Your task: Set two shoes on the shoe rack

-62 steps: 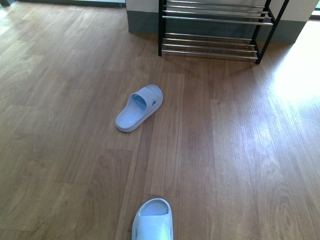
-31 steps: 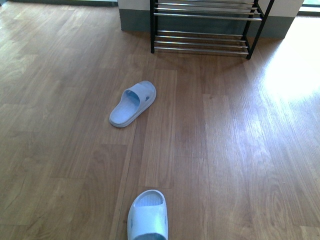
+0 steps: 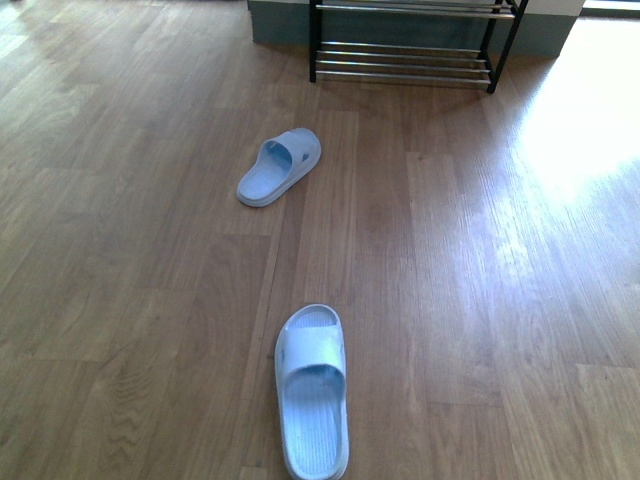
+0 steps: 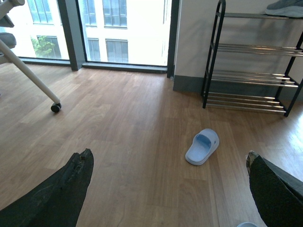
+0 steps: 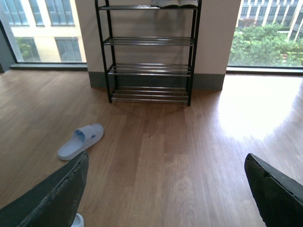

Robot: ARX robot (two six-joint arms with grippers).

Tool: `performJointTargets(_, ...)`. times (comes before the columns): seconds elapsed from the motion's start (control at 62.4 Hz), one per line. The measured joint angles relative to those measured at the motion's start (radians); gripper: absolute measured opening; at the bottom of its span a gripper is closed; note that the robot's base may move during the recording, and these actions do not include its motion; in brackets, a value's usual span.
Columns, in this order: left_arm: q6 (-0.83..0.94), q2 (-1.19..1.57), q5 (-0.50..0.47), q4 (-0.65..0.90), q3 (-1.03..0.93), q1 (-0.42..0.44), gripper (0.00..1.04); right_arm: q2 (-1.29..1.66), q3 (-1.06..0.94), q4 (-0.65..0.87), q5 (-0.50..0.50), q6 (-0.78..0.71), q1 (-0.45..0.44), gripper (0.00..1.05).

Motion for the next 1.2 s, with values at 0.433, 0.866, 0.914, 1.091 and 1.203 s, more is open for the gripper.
performJointTargets(0.433, 0.0, 0.0, -0.005, 0.0, 0.0, 0.0, 0.95, 0.0, 0.0, 0.0, -0.006, 0.0, 0.0, 0.96)
performJointTargets(0.866, 0.0, 0.0, -0.003, 0.0, 0.0, 0.0, 0.95, 0.0, 0.0, 0.0, -0.007, 0.0, 0.0, 0.96)
performJointTargets(0.914, 0.0, 0.0, 0.0, 0.0, 0.0, 0.0, 0.95, 0.0, 0.0, 0.0, -0.002, 0.0, 0.0, 0.95)
performJointTargets(1.091, 0.0, 0.0, 0.0, 0.0, 0.0, 0.001, 0.95, 0.0, 0.0, 0.0, -0.002, 0.0, 0.0, 0.96)
performJointTargets(1.203, 0.0, 0.0, 0.004, 0.0, 0.0, 0.0, 0.95, 0.0, 0.0, 0.0, 0.004, 0.0, 0.0, 0.95)
